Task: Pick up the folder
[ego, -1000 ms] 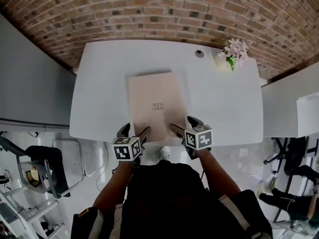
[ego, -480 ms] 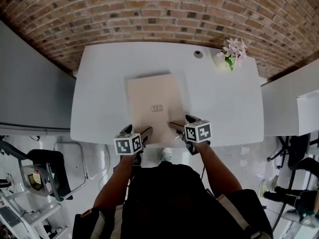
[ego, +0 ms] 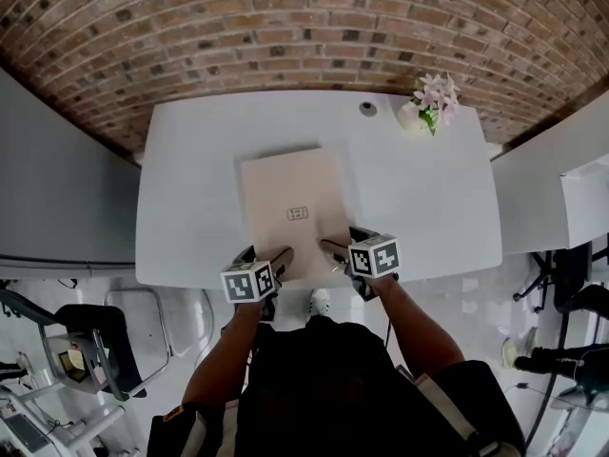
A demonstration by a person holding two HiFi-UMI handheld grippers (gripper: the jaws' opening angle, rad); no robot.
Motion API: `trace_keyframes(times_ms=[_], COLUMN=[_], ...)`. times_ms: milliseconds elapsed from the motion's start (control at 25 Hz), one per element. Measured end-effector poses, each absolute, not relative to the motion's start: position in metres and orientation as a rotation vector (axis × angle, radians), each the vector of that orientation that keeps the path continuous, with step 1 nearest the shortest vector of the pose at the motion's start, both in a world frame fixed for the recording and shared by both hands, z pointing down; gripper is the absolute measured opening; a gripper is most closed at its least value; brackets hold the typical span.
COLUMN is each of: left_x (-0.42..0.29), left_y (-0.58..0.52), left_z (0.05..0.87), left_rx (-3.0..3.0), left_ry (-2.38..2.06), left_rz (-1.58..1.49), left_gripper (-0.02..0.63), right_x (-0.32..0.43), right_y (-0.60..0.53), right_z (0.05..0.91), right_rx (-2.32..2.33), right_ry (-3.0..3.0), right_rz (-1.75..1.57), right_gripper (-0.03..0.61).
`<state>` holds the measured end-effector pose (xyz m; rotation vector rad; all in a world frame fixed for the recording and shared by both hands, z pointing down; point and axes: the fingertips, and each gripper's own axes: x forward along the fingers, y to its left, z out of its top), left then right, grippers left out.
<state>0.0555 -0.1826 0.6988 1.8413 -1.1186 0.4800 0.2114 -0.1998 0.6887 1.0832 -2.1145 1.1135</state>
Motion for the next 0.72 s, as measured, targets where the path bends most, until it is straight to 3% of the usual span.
trace_keyframes(times_ms=[720], left_x=[0.052], left_y=[-0.198], left_z=[0.607], left_rx=[2.133], left_ry=[-1.095], left_rz=[0.495], left_gripper=[0.440], right_x=[0.208], right_y=[-0.183], right_z=[0.604], right_rx=[1.363], right_ry=[-2.177], right_rz=[1.020], right_gripper=[0.353])
